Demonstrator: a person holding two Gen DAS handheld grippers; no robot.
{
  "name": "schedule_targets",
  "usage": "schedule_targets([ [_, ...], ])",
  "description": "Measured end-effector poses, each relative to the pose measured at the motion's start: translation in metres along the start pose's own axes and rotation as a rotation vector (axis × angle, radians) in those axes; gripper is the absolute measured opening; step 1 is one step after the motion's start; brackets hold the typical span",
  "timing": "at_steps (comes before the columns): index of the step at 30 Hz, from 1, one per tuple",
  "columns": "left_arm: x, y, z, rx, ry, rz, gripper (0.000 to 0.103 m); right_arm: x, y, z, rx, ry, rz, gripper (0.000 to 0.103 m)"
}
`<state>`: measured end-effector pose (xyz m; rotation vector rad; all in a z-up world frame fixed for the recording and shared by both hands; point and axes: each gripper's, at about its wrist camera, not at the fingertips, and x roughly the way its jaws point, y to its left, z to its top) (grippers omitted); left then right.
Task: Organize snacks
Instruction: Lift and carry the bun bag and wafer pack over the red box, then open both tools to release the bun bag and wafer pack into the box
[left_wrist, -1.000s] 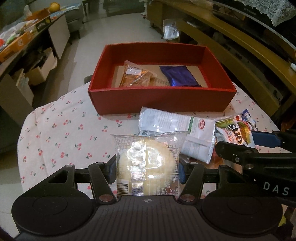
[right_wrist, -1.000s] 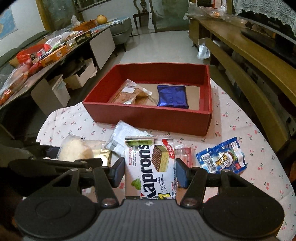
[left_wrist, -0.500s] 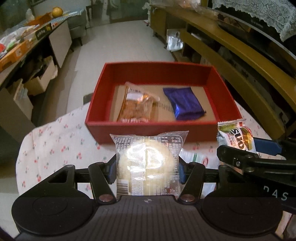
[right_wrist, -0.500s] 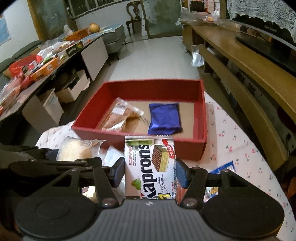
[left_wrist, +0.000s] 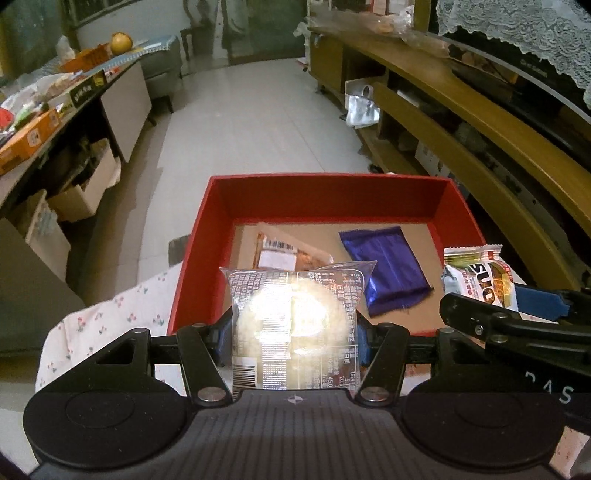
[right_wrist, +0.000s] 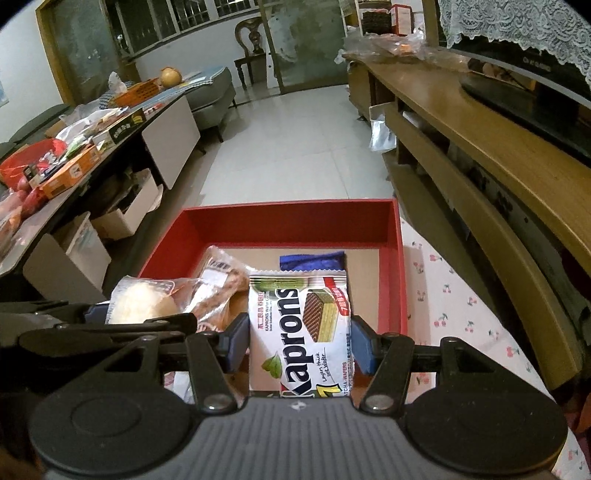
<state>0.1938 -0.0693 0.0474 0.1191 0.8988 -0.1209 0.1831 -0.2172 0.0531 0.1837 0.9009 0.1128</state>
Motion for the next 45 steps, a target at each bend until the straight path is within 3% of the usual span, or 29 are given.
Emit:
schedule_targets([
  [15, 0.036, -0.008, 0.022, 0.011, -0.01, 0.037, 0.065, 0.038, -0.01, 0.02, -0.004, -0.012, -0.044, 0.063],
  [36, 0.076, -0.008, 0.017, 0.006, 0.022, 0.063, 0.065, 0.091, -0.015, 0.021, -0.03, 0.025, -0.077, 0.063],
  [45, 0.076, -0.004, 0.018, -0.003, 0.025, 0.066, 0.074, 0.095, -0.017, 0.022, -0.028, 0.025, -0.068, 0.064],
])
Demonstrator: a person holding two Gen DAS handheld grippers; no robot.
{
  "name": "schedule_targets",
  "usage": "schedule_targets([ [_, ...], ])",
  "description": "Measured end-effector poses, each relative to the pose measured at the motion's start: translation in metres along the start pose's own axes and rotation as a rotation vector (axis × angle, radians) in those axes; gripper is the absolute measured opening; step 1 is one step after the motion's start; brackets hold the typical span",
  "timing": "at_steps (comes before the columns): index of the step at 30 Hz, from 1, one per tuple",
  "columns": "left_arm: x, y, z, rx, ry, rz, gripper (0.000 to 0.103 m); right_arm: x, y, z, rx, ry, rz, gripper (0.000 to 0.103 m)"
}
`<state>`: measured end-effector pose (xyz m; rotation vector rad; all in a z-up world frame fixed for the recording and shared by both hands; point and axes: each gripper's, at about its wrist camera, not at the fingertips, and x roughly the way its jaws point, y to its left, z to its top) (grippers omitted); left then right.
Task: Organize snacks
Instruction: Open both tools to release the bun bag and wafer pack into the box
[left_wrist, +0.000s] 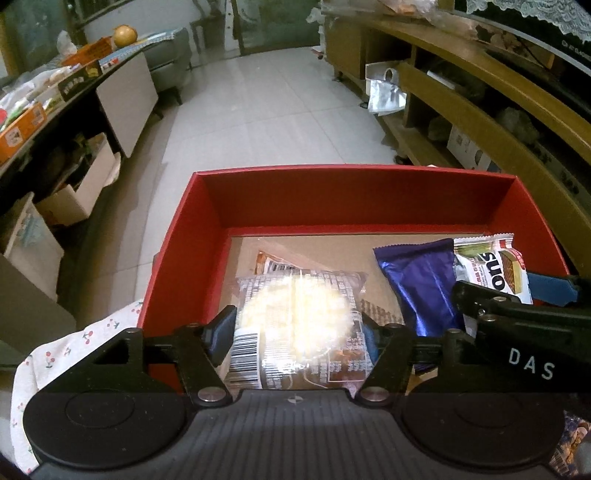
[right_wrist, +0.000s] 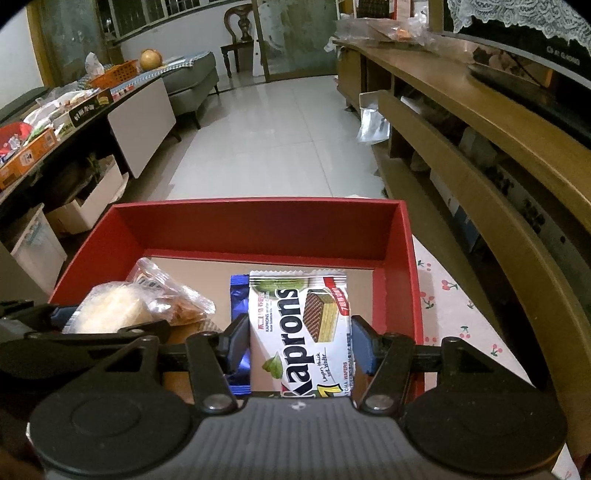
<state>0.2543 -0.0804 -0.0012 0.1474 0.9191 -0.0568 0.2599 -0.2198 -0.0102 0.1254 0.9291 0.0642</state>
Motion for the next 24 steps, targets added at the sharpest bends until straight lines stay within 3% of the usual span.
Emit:
schedule_targets([
  [8, -0.013, 0.009, 0.007, -0.034, -0.031, -0.008, 0.083, -0.011, -0.001, 0.006, 0.016, -0.038, 0.013, 0.066],
  [24, -0.052, 0.03, -0.007, -0.082, -0.031, -0.023, 0.083, -0.053, 0.004, -0.002, 0.021, -0.052, 0.025, 0.066],
])
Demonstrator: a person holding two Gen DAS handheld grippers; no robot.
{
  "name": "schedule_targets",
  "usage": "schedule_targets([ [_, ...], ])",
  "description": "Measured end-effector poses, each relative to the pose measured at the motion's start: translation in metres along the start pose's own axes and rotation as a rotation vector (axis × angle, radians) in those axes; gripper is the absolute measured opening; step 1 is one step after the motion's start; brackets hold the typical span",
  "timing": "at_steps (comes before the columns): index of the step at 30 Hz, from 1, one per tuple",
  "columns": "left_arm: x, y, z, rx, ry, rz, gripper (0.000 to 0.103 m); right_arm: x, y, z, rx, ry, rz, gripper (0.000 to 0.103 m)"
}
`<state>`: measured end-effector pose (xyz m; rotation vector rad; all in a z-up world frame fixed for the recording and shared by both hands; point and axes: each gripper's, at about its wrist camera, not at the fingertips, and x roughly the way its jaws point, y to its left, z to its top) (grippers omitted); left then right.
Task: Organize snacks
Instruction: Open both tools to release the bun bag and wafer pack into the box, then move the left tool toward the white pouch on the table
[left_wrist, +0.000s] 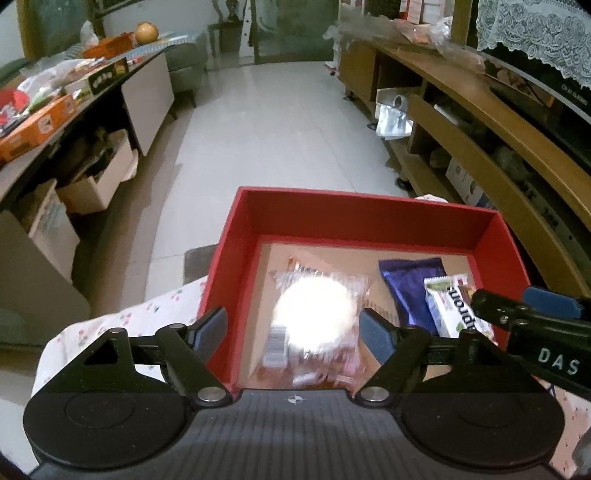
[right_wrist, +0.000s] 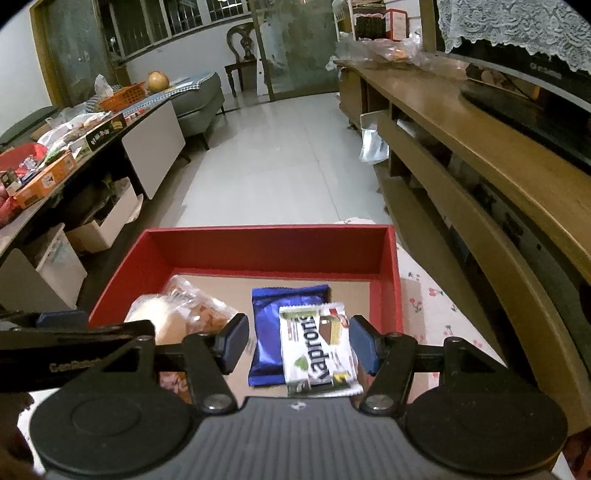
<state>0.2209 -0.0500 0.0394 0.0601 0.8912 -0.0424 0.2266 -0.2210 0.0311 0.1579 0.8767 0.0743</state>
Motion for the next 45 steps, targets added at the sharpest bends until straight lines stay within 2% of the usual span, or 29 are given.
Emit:
schedule_targets([
  [8, -0.019, 0.01, -0.025, -0.042, 0.038, -0.041, 0.084, -0.027, -0.002, -0.025, -0.022, 0.033, 0.001, 0.066],
  [20, -0.029, -0.012, -0.069, -0.067, 0.139, -0.149, 0.085, -0.051, -0.01, -0.052, -0.04, 0.076, 0.013, 0.066],
  [23, -0.025, -0.013, -0.075, -0.114, 0.177, -0.158, 0.085, -0.054, -0.016, -0.05, -0.024, 0.069, 0.017, 0.066],
  [27, -0.018, -0.011, -0.072, -0.25, 0.209, -0.181, 0.085, -0.061, -0.025, -0.048, 0.005, 0.053, 0.03, 0.066],
  [34, -0.001, -0.033, -0.065, -0.381, 0.259, -0.141, 0.086, -0.073, -0.042, -0.049, 0.04, 0.042, 0.059, 0.066],
  [37, 0.005, -0.041, -0.065, -0.412, 0.26, -0.079, 0.089, -0.08, -0.051, -0.048, 0.056, 0.028, 0.074, 0.066],
  [40, 0.006, -0.043, -0.065, -0.414, 0.252, -0.028, 0.082, -0.085, -0.056, -0.047, 0.064, 0.021, 0.085, 0.066],
  [42, 0.003, -0.042, -0.066, -0.387, 0.248, -0.015, 0.07, -0.088, -0.058, -0.046, 0.063, 0.016, 0.091, 0.066],
  [43, 0.001, -0.042, -0.068, -0.368, 0.245, -0.017, 0.069, -0.088, -0.058, -0.045, 0.062, 0.015, 0.093, 0.066],
  [45, -0.005, -0.037, -0.073, -0.35, 0.242, -0.038, 0.058, -0.09, -0.057, -0.045, 0.063, 0.014, 0.097, 0.066],
])
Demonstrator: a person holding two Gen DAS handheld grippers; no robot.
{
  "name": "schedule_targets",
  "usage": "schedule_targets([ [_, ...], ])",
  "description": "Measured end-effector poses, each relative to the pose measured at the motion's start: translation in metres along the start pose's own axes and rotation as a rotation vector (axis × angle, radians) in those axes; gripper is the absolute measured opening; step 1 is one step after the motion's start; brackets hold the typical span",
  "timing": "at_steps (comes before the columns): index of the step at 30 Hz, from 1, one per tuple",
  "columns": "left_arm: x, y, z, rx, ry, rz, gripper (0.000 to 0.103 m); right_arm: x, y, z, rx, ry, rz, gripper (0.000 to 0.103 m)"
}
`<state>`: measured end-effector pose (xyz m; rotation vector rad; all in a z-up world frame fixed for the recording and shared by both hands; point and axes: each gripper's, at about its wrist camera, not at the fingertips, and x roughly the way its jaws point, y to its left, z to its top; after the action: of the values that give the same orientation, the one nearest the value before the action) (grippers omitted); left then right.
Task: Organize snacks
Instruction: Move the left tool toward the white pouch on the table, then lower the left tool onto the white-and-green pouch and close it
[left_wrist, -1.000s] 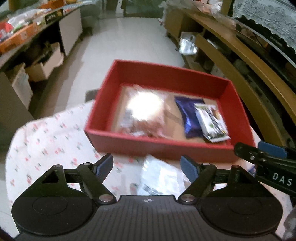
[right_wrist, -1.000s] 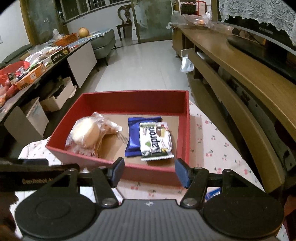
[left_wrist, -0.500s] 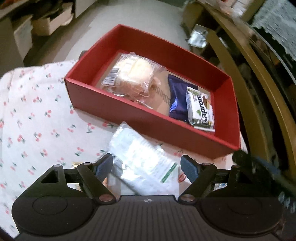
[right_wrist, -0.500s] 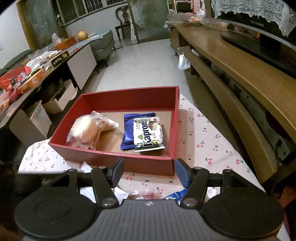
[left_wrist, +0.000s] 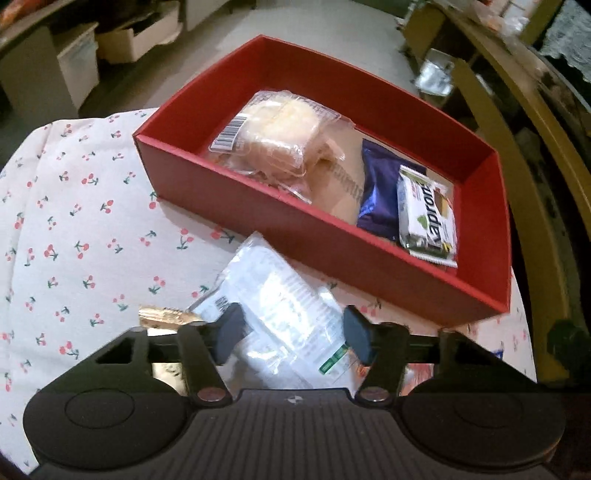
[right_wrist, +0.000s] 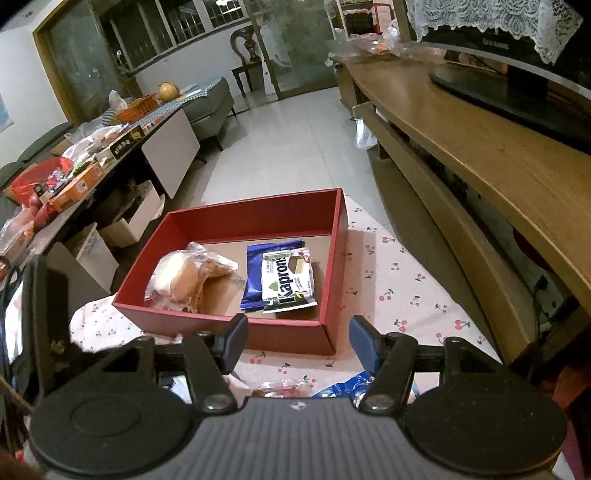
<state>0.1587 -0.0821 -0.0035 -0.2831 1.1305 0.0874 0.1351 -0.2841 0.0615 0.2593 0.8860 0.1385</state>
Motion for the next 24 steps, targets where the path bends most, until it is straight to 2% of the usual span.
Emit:
schedule_targets([
  [3, -0.007, 0.011, -0.008, 0.028, 0.015, -0.012, 0.054, -0.002, 0.003, -0.001, -0.008, 0.0, 0.005, 0.066],
  [6, -0.011, 0.022, -0.014, 0.024, 0.04, -0.016, 0.056, -0.001, 0.008, -0.004, -0.018, 0.012, 0.013, 0.066],
  [7, -0.012, 0.027, -0.014, -0.006, 0.045, -0.036, 0.058, -0.001, 0.009, -0.005, -0.02, 0.015, 0.014, 0.066],
  [9, -0.013, 0.029, -0.013, -0.048, 0.041, -0.058, 0.071, -0.001, 0.012, -0.006, -0.029, 0.02, 0.023, 0.066],
  [13, -0.013, 0.017, -0.008, -0.098, 0.013, -0.049, 0.078, -0.001, 0.014, -0.006, -0.035, 0.021, 0.036, 0.066],
  [15, -0.009, 0.008, -0.003, -0.122, 0.012, -0.039, 0.086, -0.002, 0.01, -0.005, -0.026, 0.017, 0.043, 0.066],
  [19, 0.006, -0.002, 0.003, -0.159, 0.029, -0.001, 0.084, -0.007, 0.003, -0.002, -0.008, 0.005, 0.046, 0.066],
  [22, 0.005, -0.008, 0.0, -0.092, 0.024, 0.038, 0.07, -0.013, 0.001, -0.001, -0.008, -0.01, 0.05, 0.066],
  [24, 0.002, -0.004, -0.004, -0.055, 0.032, 0.033, 0.059, -0.015, 0.001, 0.0, -0.006, -0.017, 0.054, 0.066],
])
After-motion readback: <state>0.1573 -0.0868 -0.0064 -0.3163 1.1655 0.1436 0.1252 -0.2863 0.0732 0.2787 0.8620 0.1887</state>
